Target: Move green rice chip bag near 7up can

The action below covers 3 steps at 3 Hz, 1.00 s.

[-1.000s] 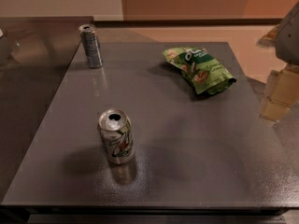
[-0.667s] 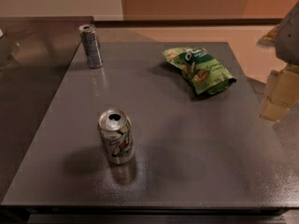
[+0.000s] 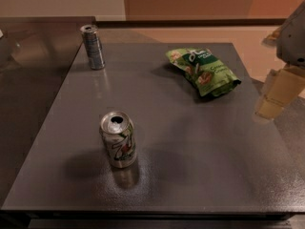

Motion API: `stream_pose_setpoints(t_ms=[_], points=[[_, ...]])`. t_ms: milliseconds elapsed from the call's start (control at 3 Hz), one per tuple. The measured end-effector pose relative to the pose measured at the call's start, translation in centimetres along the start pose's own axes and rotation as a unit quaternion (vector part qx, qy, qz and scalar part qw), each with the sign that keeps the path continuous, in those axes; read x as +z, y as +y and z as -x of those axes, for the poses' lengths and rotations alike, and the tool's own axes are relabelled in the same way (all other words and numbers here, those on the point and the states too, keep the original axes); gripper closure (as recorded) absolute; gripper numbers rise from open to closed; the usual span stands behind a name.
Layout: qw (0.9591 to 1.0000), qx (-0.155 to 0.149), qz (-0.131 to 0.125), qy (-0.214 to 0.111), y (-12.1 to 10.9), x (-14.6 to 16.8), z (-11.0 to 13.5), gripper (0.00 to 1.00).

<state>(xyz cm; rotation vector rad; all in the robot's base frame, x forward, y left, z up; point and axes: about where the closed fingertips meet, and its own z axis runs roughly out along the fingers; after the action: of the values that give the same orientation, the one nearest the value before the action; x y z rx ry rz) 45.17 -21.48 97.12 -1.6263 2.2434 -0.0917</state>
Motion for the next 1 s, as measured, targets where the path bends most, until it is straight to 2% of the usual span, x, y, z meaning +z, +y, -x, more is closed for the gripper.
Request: stream_pose_setpoints(t_ms=[333,667,1000], points=[[0.9982,0.049,-0.023,-0.025,-1.7,1.9,0.7,0.0],[0.9932,0.098,-0.045,-0.045,-4.1,3.9,1.8,0.0],[0.987,0.143,-0.053,-0.05,-6.6,5.9,2.7,0.0]])
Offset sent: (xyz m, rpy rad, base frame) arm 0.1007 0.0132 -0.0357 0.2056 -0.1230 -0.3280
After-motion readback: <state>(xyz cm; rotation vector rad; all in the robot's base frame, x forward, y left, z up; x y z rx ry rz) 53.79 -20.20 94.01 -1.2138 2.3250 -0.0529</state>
